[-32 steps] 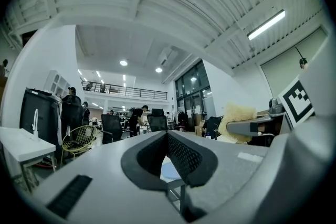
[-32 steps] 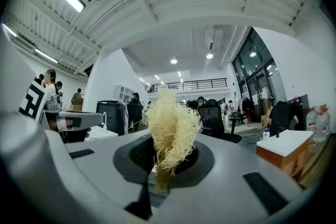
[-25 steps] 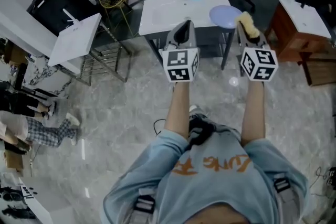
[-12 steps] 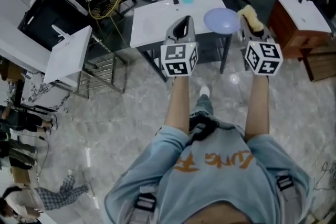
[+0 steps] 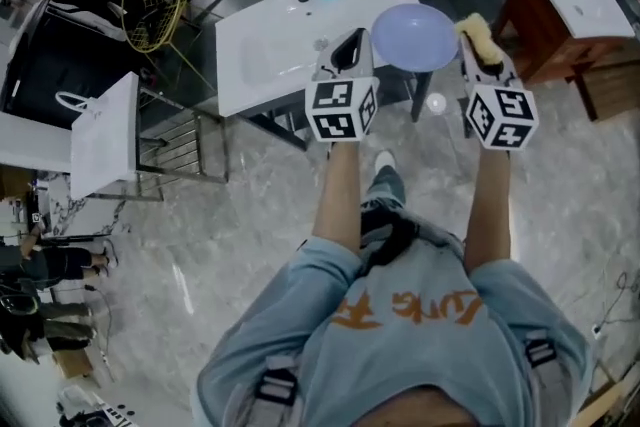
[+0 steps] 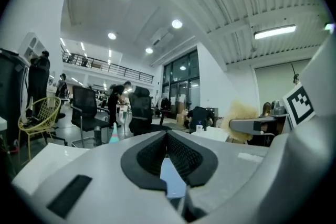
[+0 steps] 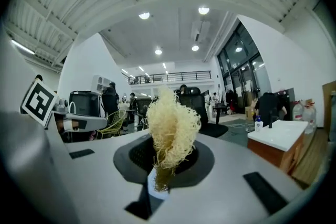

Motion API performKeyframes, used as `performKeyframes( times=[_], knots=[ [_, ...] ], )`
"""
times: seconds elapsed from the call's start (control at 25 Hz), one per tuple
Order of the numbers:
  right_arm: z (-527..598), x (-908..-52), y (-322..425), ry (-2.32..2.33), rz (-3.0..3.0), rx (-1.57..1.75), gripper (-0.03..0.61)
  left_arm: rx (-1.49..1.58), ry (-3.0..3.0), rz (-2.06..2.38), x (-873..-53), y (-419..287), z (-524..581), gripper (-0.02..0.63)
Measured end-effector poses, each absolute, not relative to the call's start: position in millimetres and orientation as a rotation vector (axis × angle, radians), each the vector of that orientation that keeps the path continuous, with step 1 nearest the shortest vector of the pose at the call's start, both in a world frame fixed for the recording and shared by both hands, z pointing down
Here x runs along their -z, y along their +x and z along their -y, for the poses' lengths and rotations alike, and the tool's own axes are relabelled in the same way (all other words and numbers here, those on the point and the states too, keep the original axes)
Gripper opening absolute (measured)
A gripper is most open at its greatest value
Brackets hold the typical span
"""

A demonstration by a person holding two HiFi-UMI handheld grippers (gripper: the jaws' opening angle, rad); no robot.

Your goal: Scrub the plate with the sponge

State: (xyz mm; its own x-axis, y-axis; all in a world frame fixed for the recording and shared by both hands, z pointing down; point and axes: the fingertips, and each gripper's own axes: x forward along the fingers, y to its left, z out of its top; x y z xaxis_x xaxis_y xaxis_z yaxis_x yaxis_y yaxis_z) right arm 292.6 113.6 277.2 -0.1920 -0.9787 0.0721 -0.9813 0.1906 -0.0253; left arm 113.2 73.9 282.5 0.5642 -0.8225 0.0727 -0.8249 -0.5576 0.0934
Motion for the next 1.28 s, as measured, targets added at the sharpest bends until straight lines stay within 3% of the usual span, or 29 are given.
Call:
performKeyframes(
  times=[0.88, 1.28],
  knots=[
    [82.1, -390.3, 275.2, 1.777, 2.190, -0.316, 0.031, -0.365, 2.479, 1.059, -458.4, 131.8, 108.5, -0.005],
    [97.1, -423.1, 335.0, 1.826, 2.097, -0.454, 0.031, -0.555, 2.412, 0.934, -502.5, 162.7, 134.6, -0.001]
  ],
)
